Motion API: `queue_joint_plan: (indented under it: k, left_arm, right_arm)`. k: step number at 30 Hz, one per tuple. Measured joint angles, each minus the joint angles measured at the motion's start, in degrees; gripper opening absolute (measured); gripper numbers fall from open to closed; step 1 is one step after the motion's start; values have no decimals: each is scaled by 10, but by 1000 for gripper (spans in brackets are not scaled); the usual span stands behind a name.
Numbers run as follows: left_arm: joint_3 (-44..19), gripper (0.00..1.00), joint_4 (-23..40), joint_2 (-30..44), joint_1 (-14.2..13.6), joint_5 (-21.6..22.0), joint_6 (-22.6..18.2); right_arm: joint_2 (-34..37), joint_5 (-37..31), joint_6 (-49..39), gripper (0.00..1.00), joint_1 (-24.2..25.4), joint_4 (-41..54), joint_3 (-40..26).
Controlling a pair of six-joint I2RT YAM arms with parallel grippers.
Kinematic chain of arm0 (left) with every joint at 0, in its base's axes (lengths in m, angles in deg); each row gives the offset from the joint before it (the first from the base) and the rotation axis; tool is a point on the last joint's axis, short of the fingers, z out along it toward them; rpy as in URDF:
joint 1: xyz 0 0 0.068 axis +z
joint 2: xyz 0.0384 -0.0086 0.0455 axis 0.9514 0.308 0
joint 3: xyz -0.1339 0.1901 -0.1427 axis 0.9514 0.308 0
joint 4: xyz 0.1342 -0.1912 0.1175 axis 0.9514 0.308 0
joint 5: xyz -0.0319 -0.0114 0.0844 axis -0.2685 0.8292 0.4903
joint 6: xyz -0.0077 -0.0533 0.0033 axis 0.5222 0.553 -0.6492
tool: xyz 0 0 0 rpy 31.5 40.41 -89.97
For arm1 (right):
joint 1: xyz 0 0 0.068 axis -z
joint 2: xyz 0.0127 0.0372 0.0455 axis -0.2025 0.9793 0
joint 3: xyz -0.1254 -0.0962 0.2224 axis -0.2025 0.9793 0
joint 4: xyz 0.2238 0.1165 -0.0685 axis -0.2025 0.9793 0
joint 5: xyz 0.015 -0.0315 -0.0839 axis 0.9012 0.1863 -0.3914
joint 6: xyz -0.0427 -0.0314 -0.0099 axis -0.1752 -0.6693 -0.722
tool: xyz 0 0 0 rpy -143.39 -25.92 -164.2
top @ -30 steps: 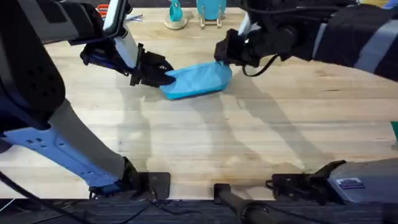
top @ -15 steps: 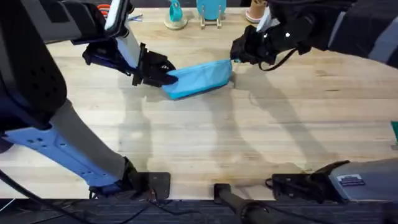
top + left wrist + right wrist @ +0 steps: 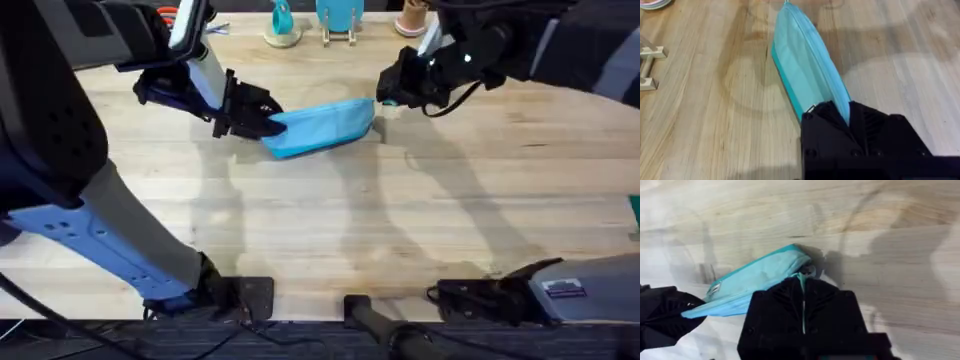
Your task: Unzip the bag, pick up the pens from the table one at a time and place them inside, then zip the bag closed.
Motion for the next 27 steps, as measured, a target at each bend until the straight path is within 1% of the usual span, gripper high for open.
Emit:
queue_joint_plan:
  k: [5,6,11,22,26,27]
  left_arm:
    - [0,42,0,0,0,2,0]
    - [0,42,0,0,0,2,0]
    - [0,42,0,0,0,2,0]
    - [0,42,0,0,0,2,0]
    - [0,42,0,0,0,5,0]
    - [0,42,0,0,0,7,0]
  right_arm:
    - [31,-11,-4,33,4,-5,2]
    - [51,-14,-4,33,5,-8,2]
    - [72,-13,-4,33,5,-14,2]
    - [74,-14,-4,33,5,-30,3]
    - [59,-17,-6,36,5,-42,9]
    - [52,-21,-5,133,5,-42,11]
